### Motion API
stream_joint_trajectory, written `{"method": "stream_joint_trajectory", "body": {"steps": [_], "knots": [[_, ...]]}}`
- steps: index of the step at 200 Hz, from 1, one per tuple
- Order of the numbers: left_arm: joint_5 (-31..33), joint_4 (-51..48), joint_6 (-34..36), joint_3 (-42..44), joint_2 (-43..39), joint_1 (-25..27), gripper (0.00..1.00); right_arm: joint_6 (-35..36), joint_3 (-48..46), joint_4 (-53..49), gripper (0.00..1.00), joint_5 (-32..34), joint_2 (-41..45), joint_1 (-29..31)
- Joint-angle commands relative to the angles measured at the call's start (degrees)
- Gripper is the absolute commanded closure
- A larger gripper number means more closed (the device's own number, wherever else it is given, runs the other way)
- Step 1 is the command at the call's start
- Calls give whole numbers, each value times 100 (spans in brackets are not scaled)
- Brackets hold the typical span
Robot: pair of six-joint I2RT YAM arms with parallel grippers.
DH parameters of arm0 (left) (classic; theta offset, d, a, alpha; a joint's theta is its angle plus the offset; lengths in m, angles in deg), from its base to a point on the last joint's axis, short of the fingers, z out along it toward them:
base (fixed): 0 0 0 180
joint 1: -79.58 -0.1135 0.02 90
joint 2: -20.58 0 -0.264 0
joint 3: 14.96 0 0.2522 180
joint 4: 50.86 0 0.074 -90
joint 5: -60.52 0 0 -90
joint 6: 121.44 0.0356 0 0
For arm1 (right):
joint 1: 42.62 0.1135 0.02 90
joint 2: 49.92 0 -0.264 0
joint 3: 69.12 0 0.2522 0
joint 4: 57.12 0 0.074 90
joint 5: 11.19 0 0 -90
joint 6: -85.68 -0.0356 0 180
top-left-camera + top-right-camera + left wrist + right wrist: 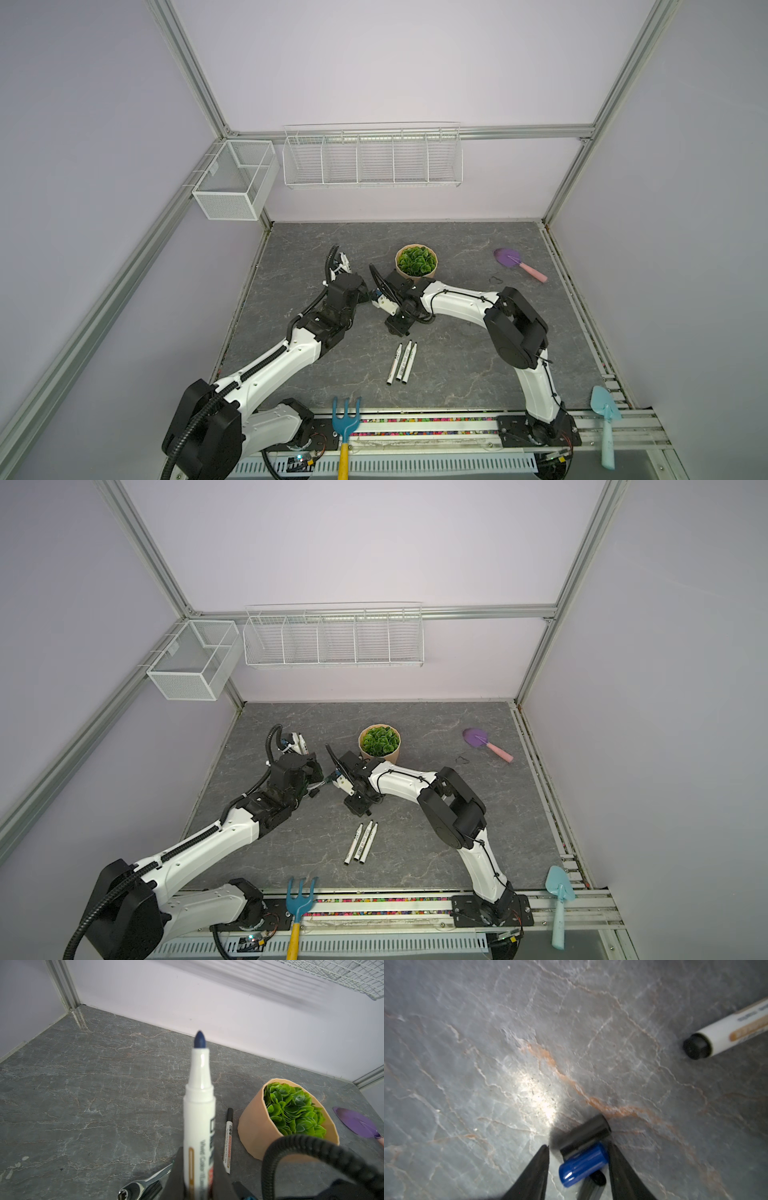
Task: Insert the pens into the pen caps
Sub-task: 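Lower the right gripper to the blue cap lying beside the markers, then close the right gripper on the blue cap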
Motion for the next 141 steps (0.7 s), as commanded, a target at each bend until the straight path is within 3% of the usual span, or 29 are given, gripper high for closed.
{"method": "stream_joint_trajectory", "body": {"steps": [1, 40, 141], "knots": [[45, -32, 50, 22, -40, -44, 100, 237, -74, -357, 53, 583, -281, 30], [-11, 28, 67, -17, 37, -42, 100, 313, -145, -362, 56, 890, -219, 32], [-13, 15, 42, 53, -67, -40, 100, 295, -54, -251, 65, 767, -263, 33]]}}
